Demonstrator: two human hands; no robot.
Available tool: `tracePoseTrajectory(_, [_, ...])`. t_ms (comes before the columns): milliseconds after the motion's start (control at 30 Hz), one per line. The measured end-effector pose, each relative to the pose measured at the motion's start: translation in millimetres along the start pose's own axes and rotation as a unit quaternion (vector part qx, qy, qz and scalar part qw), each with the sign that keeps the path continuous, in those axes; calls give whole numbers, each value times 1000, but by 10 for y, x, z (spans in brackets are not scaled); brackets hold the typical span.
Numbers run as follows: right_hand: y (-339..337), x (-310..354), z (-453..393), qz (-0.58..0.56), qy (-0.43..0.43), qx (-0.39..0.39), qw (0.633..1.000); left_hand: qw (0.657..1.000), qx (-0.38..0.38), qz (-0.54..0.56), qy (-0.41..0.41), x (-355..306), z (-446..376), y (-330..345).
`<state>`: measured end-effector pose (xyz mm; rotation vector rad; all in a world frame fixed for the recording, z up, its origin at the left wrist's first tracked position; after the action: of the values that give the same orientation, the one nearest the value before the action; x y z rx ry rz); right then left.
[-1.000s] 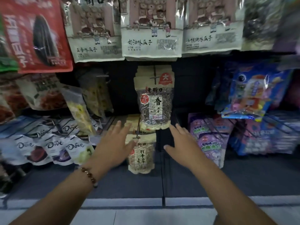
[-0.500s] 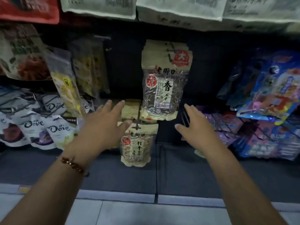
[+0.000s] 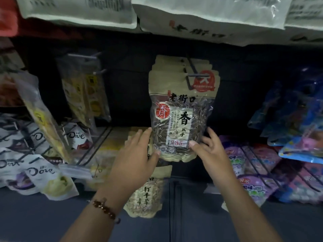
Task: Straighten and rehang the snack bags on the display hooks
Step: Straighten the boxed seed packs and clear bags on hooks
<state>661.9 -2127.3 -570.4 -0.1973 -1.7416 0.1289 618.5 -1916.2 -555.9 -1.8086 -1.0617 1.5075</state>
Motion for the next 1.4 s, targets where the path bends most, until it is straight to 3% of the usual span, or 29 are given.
tracePoseTrajectory(167, [68, 11, 6, -56, 4, 19, 998, 970, 2, 241, -7, -73, 15, 109])
tracePoseTrajectory(267, [23, 29, 103, -87, 10, 35, 996, 954, -29, 300, -13, -36, 30, 83])
tracePoseTrajectory(533, [-115, 93, 573, -109, 35, 116, 987, 944, -32, 327, -19, -5, 375, -88])
tracePoseTrajectory(767, [-193, 127, 957, -173, 53, 164, 970, 938, 3, 345, 26, -158, 743, -281])
tracePoseTrajectory(1033, [-150, -107, 1270, -98, 116, 202, 968, 959, 102, 264, 4, 108, 1060, -123])
tracePoseTrajectory(1133, [-84, -167, 1350, -73, 132, 233, 961, 945, 92, 315, -14, 141, 1112, -210])
tracePoseTrajectory(1233, [30, -286, 1453, -47, 158, 286, 944, 946, 70, 317, 20, 79, 1146, -375])
tracePoseTrajectory(1400, [150, -560, 1487, 10, 202, 321, 925, 931, 129, 339, -49, 218, 1186, -428])
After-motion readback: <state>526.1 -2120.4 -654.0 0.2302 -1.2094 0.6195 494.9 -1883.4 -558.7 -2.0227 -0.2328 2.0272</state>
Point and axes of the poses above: each hand's wrist, its own z-axis away from the middle knuckle, its own y-axis out of the palm, x = y × z, the point moved 7 cm from there along -z, towards the middle knuckle, and after that the axes turned 3 degrees about -y, right-handed, at the moved point
